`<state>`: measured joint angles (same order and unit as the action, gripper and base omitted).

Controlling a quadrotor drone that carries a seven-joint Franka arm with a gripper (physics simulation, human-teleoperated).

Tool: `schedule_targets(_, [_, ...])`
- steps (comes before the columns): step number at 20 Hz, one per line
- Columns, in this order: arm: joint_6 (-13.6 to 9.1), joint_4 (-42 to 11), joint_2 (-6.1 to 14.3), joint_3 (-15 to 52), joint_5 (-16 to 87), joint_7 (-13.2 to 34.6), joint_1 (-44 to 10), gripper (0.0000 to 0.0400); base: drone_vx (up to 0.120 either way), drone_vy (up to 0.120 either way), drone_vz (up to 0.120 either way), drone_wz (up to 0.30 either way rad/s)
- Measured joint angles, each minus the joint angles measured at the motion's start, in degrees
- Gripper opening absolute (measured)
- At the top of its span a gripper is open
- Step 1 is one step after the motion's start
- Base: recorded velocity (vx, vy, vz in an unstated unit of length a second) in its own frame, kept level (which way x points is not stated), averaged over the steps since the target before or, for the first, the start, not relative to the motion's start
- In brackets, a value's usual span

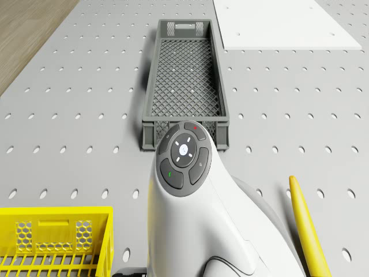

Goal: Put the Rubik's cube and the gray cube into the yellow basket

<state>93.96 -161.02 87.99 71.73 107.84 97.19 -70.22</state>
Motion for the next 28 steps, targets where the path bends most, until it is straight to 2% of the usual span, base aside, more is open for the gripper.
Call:
schedule_targets(4, [0.0, 0.0, 0.0, 0.0, 0.0, 0.0, 0.0, 0.0400, 0.000, -0.120, 0.000, 0.000])
schedule_targets(11, [-0.1, 0.0, -0.1, 0.0, 0.0, 0.0, 0.0, 0.0400, 0.000, -0.114, -0.080, 0.000])
schedule_targets(19, [-0.1, 0.0, -0.1, 0.0, 0.0, 0.0, 0.0, 0.0400, 0.000, 0.000, -0.120, 0.000])
schedule_targets(24, [-0.1, 0.0, -0.1, 0.0, 0.1, 0.0, 0.0, 0.0400, 0.064, 0.000, -0.008, 0.000])
schedule_targets(28, [-0.1, 0.0, -0.2, 0.0, 0.1, 0.0, 0.1, 0.0400, 0.000, -0.040, 0.000, 0.000])
